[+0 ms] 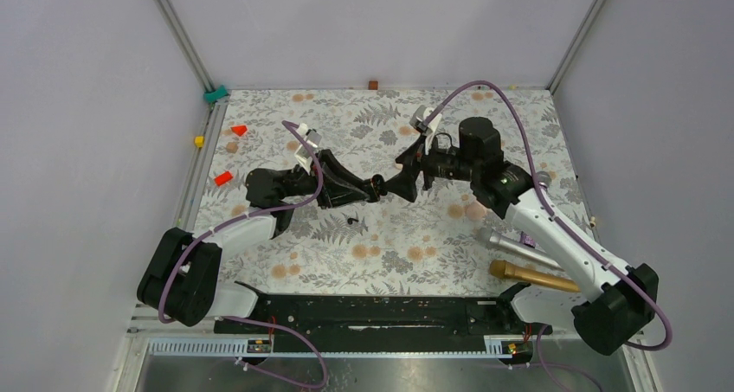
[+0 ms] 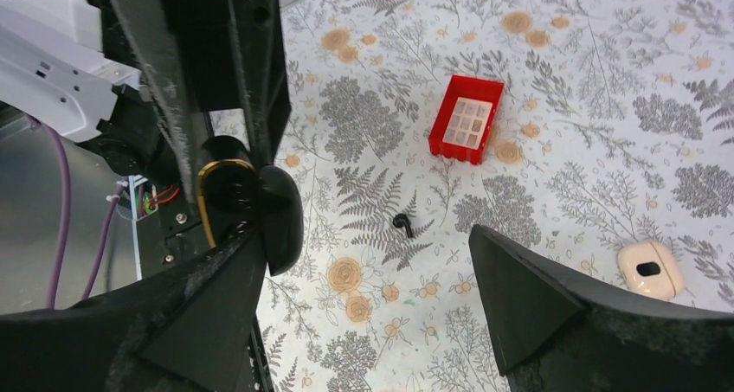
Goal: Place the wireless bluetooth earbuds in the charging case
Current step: Open the charging case, then adjust the charging case.
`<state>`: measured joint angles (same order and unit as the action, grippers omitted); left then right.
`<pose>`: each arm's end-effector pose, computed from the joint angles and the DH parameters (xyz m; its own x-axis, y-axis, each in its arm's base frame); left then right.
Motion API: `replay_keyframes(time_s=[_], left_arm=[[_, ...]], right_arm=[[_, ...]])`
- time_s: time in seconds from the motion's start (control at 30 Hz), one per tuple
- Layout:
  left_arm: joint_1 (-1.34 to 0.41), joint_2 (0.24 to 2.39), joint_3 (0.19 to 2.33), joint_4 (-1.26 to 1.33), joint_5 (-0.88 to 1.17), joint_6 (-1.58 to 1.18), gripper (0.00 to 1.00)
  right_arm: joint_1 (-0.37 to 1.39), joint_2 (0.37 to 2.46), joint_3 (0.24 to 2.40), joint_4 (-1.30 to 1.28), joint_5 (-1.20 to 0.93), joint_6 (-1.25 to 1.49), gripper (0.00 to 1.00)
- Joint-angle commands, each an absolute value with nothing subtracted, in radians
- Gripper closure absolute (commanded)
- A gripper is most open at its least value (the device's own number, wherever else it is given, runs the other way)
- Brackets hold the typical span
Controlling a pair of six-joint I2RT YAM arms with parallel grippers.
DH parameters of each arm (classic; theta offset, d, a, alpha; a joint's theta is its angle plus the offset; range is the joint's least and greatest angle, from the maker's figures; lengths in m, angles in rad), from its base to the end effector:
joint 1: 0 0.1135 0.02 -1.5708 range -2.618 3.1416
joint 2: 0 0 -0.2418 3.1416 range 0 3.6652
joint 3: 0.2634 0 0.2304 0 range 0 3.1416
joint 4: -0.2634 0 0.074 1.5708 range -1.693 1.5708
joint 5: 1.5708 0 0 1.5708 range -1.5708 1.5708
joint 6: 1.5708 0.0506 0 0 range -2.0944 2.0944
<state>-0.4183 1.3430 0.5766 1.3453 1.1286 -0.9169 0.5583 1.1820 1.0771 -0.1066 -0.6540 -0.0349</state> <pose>0.2074 -0.1423 0.2903 -0.3826 -0.2016 -0.9017 0.9231 -0.1255 -0.3636 0.2105 0.1678 0.3497 -0.1457 -0.1236 -0.9816 -0.9306 0.3540 0.0935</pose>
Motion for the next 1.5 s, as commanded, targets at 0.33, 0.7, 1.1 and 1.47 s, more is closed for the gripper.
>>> replay_keyframes(time_s=[0.33, 0.7, 1.1, 1.47], left_arm=[[-0.420, 1.319, 0.604, 1.442, 1.176, -0.941, 1.00], [-0.234, 1.265, 0.725, 1.465, 1.313, -1.118, 1.00], [-0.310, 1.190, 0.581, 1.456, 1.237, -1.001, 1.00], [-0.377, 1.222, 0.558, 1.456, 1.216, -0.980, 1.00]], right_arm=[[0.554, 1.157, 1.100, -0.111, -0.594, -0.058, 0.01], [0.524, 1.162, 1.262, -0.332, -0.458, -0.176, 0.01], [0.512, 1.275, 1.103, 0.308, -1.057, 0.355, 0.17], [0.515, 1.273, 0.931, 0.653, -1.148, 0.504, 0.26]])
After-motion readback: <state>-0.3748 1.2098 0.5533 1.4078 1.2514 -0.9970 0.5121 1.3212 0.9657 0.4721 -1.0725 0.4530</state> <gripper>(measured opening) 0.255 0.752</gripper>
